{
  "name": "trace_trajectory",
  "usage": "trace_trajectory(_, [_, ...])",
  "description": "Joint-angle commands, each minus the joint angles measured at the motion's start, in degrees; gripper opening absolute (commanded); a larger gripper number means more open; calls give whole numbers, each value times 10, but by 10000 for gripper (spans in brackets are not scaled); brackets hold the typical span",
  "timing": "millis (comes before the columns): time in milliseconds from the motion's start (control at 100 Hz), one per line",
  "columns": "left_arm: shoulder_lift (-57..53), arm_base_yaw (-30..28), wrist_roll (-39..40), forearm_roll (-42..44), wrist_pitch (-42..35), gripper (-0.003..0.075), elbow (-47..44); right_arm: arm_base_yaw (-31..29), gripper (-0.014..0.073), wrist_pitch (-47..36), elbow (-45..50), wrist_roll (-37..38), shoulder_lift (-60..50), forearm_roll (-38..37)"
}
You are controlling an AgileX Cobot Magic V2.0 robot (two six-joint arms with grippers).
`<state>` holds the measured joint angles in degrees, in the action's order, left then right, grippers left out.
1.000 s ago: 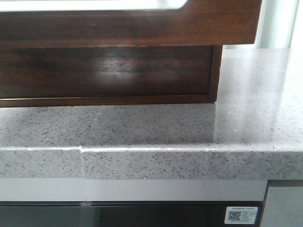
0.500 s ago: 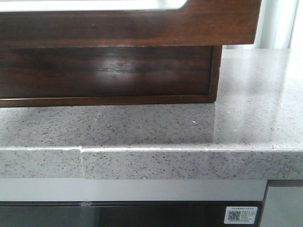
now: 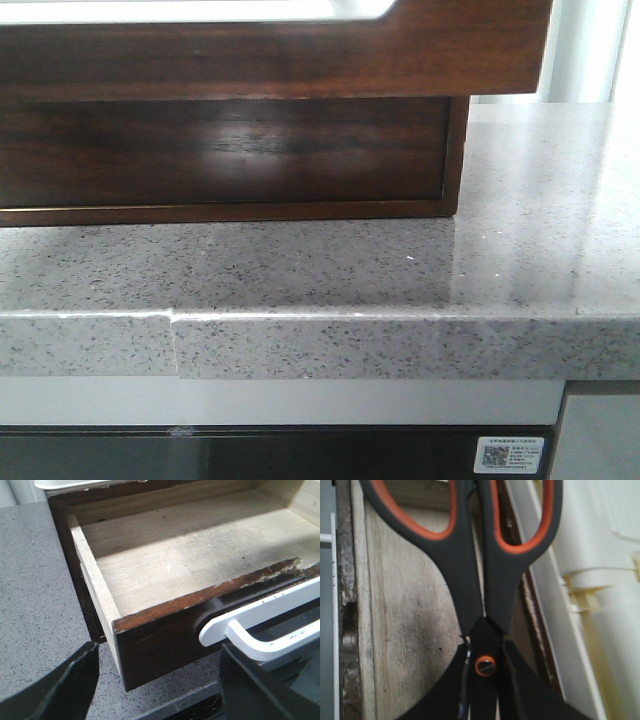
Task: Put scissors in drawer with both arms
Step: 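Carry the scissors with the right gripper over the open drawer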
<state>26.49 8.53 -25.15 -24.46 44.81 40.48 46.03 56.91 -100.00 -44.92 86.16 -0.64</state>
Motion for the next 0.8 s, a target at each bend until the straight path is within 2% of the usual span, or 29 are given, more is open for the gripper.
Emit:
trace_trajectory(0, [4, 4, 5, -15, -38, 473, 19, 22, -52, -42, -17, 32, 9, -74])
trace_trajectory(120, [4, 4, 5, -15, -38, 473, 19, 31, -52, -21, -17, 88, 41, -154])
trace_trajectory(490, [4, 4, 5, -15, -36, 473, 17, 31, -46, 12, -17, 90, 62, -165])
trace_trajectory(560, [4, 4, 5, -15, -36, 473, 17, 31, -3, 16, -17, 90, 62, -165])
trace_trajectory(710, [4, 4, 5, -15, -36, 473, 17, 31, 165, 21, -17, 90, 62, -166])
trace_trajectory(790, [4, 4, 5, -15, -36, 473, 17, 31, 202, 21, -18, 91, 62, -174])
